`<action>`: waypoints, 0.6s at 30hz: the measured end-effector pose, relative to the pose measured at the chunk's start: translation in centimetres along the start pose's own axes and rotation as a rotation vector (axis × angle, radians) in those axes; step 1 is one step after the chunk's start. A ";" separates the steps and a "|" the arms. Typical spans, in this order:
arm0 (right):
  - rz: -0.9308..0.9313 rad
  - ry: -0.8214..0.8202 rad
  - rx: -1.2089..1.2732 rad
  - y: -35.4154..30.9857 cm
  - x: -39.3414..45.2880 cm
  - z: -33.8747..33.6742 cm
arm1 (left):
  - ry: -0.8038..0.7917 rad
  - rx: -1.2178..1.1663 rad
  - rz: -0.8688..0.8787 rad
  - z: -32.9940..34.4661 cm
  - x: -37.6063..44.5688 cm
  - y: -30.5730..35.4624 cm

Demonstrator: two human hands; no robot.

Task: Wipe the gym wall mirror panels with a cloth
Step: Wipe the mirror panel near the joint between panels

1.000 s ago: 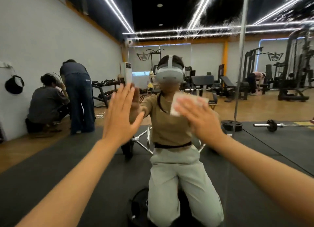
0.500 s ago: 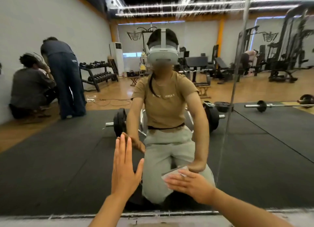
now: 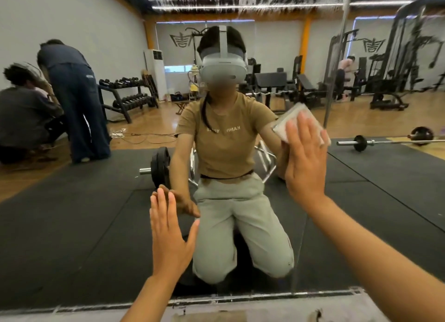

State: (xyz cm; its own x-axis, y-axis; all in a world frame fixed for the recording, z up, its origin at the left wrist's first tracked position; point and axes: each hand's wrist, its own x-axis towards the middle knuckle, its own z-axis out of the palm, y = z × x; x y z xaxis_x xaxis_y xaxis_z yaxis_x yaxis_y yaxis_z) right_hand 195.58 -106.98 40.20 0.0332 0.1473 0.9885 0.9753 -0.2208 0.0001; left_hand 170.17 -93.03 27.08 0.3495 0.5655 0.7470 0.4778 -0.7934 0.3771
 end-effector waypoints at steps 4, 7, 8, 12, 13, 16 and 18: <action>0.161 -0.168 0.027 -1.3 -13.5 2.0 | 0.006 -0.002 0.005 -0.1 0.0 -0.4; 0.081 -0.428 -0.053 -1.4 -24.8 1.5 | 0.006 0.014 -0.003 0.0 0.0 -0.5; 0.055 -0.501 -0.071 -1.5 -27.7 1.2 | 0.003 0.016 -0.007 0.0 0.0 -0.5; 0.078 -0.714 -0.044 -1.6 -31.7 0.3 | 0.010 0.028 -0.007 0.3 0.0 -0.7; 0.084 -0.730 -0.009 -1.5 -31.3 0.1 | 0.012 0.025 -0.006 0.4 -0.1 -0.8; 0.050 -0.627 0.078 -0.9 -27.1 -0.1 | 0.021 0.004 -0.007 0.6 -0.1 -1.0; 0.048 -0.480 0.092 -0.5 -21.8 0.5 | 0.023 0.001 -0.006 0.6 0.1 -1.0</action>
State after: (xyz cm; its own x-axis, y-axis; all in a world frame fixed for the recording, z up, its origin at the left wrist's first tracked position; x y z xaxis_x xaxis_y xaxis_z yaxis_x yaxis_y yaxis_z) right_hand 194.49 -109.61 18.63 0.1544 0.5718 0.8057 0.9847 -0.1552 -0.0785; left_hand 170.20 -92.04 26.44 0.3280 0.5649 0.7572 0.4805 -0.7899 0.3811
